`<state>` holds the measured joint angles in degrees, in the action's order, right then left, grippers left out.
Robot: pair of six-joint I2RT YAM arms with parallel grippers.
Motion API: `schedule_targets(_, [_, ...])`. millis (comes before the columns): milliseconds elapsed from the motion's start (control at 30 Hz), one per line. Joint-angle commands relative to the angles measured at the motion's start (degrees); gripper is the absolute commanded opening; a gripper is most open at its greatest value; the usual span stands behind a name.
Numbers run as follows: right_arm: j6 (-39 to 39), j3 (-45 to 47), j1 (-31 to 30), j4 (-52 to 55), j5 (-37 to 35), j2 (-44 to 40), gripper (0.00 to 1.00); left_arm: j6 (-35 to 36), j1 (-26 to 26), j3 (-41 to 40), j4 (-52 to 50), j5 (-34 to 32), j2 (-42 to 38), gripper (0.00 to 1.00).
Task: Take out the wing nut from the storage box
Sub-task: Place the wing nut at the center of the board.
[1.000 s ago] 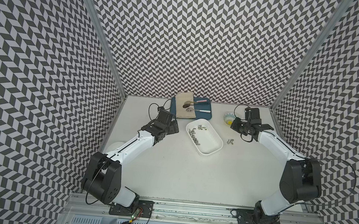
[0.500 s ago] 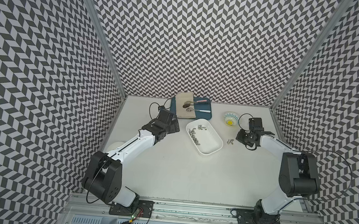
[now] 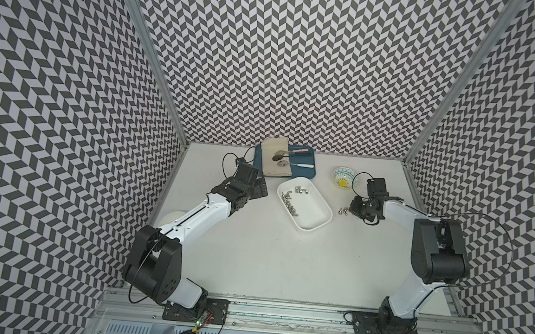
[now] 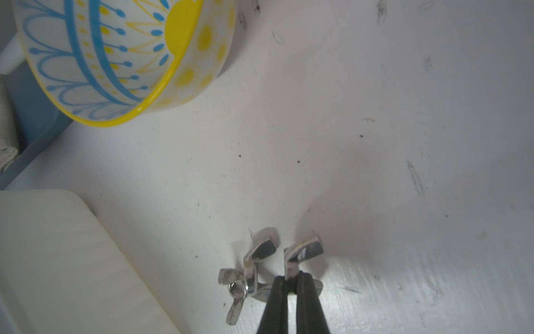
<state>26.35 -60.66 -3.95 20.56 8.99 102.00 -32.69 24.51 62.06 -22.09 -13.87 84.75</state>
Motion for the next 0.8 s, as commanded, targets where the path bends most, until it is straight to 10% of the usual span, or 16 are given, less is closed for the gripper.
schedule_targets(0, [-0.24, -0.07, 0.12, -2.28, 1.19, 1.13, 0.01, -0.17, 0.26, 0.87, 0.99, -0.77, -0.10, 0.95])
schedule_targets(767, [-0.39, -7.44, -0.41, 1.98, 1.54, -1.62, 0.22, -0.85, 0.09, -0.36, 1.26, -1.16, -1.47, 0.95])
